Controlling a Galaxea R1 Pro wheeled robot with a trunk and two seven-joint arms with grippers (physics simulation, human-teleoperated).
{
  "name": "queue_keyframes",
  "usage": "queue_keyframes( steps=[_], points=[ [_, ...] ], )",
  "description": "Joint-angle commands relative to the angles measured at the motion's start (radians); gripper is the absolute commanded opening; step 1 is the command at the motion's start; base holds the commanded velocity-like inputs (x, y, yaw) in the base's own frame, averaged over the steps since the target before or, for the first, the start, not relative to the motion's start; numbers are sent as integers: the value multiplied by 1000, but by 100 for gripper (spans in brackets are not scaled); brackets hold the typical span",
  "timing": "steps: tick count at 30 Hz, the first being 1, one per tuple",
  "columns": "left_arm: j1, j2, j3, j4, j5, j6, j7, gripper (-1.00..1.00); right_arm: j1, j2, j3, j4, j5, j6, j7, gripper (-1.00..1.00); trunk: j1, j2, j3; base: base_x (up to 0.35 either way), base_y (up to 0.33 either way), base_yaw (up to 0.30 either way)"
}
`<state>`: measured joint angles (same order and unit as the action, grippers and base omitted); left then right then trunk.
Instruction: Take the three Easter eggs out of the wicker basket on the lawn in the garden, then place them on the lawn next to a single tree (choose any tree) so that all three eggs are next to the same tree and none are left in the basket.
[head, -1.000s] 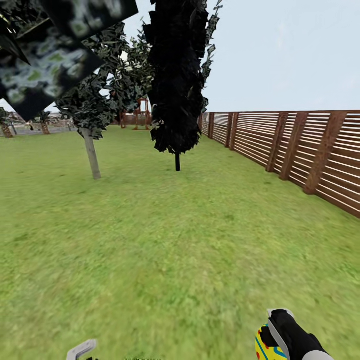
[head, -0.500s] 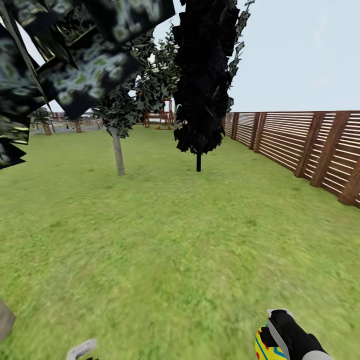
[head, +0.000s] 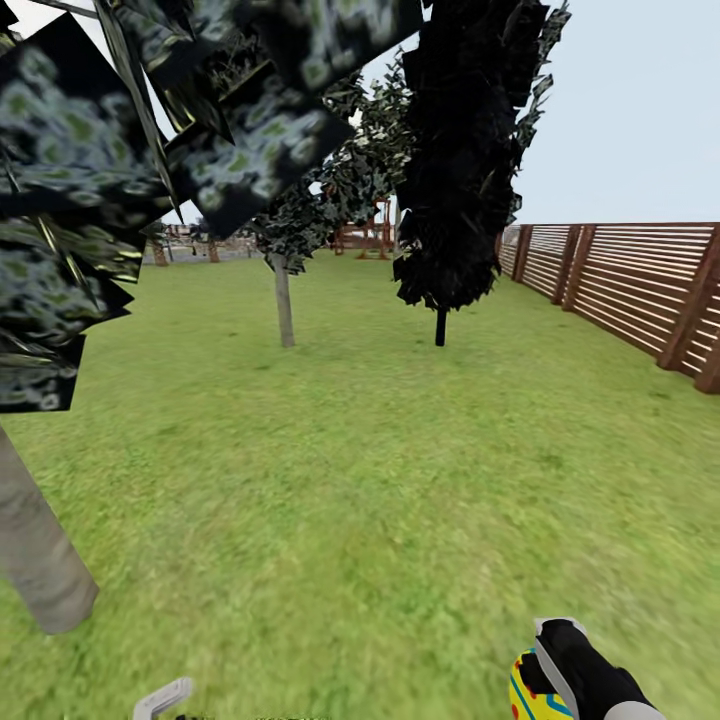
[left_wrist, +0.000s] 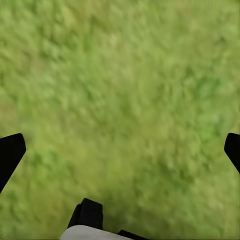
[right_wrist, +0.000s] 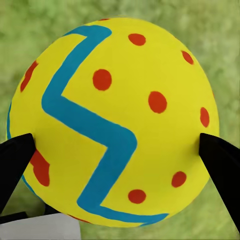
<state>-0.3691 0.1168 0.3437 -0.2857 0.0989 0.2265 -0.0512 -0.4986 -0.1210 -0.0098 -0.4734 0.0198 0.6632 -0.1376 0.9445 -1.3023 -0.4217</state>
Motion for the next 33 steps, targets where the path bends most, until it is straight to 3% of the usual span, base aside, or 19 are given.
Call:
queue_keyframes(
  steps=[1,26,29,33],
  points=[
    [-1,0,3,-1,10,7,-3,100,0,0,-1,-2,2,6,-1,-100,0,-1,-1,0,0,296],
    [-1,5,3,-21,12,7,-1,100,0,8,-1,10,2,-7,-1,-100,0,-1,-1,0,0,296],
    [-1,9,5,-228,13,39,-1,100,0,8,-2,13,1,-7,-2,-100,0,-1,-1,0,0,296],
    [-1,3,-3,-404,10,88,-3,100,0,7,-2,15,-1,-8,-2,-100,0,-1,-1,0,0,296]
  ],
)
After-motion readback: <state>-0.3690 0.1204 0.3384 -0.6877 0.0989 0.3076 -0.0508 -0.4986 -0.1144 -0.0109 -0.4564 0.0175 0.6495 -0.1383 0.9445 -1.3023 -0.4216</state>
